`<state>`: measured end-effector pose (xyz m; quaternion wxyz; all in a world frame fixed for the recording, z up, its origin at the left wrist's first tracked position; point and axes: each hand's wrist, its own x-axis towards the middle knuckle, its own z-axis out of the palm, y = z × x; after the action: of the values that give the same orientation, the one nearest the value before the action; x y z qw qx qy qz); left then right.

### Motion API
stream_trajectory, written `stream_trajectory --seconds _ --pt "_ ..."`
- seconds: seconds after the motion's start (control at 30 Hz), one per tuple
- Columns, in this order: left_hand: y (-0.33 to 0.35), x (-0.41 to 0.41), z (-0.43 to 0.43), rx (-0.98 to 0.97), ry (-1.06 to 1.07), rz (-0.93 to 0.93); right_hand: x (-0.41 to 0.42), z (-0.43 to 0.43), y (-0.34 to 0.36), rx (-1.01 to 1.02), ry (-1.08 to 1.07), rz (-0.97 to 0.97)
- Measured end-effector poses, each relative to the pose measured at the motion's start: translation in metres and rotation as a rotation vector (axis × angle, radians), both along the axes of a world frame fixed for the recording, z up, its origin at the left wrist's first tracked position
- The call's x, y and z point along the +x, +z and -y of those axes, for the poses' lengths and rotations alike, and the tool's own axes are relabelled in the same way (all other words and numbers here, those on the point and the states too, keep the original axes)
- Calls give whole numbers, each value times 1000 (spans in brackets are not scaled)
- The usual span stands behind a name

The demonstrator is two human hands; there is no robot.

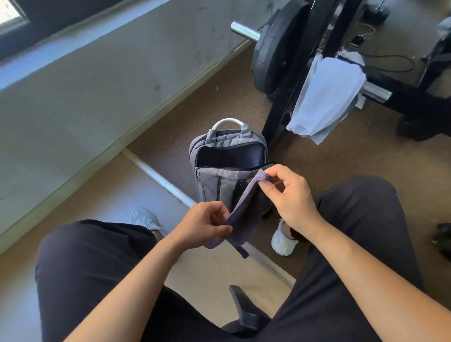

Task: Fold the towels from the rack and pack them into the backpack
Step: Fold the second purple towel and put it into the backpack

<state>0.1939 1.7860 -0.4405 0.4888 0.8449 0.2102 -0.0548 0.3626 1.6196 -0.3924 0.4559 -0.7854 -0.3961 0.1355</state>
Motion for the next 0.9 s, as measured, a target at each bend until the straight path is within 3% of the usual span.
stream_trajectory --seconds 0.3,0.47,0.6,0.73,0.83,0.9 --pt "-14 -3 0 274 23 -177 15 6 13 104 -218 46" --pt "-16 -9 -17 267 257 -219 28 13 16 134 -369 -8" --pt "-8 -15 -31 275 422 -107 43 18 7 43 -401 -144" --pt "4 -25 -49 116 711 182 52 20 -1 -34 -396 -331" --pt "25 -25 -43 160 888 434 47 17 3 28 -371 -286" --pt "30 -25 -41 229 914 456 43 14 5 -23 -295 -239"
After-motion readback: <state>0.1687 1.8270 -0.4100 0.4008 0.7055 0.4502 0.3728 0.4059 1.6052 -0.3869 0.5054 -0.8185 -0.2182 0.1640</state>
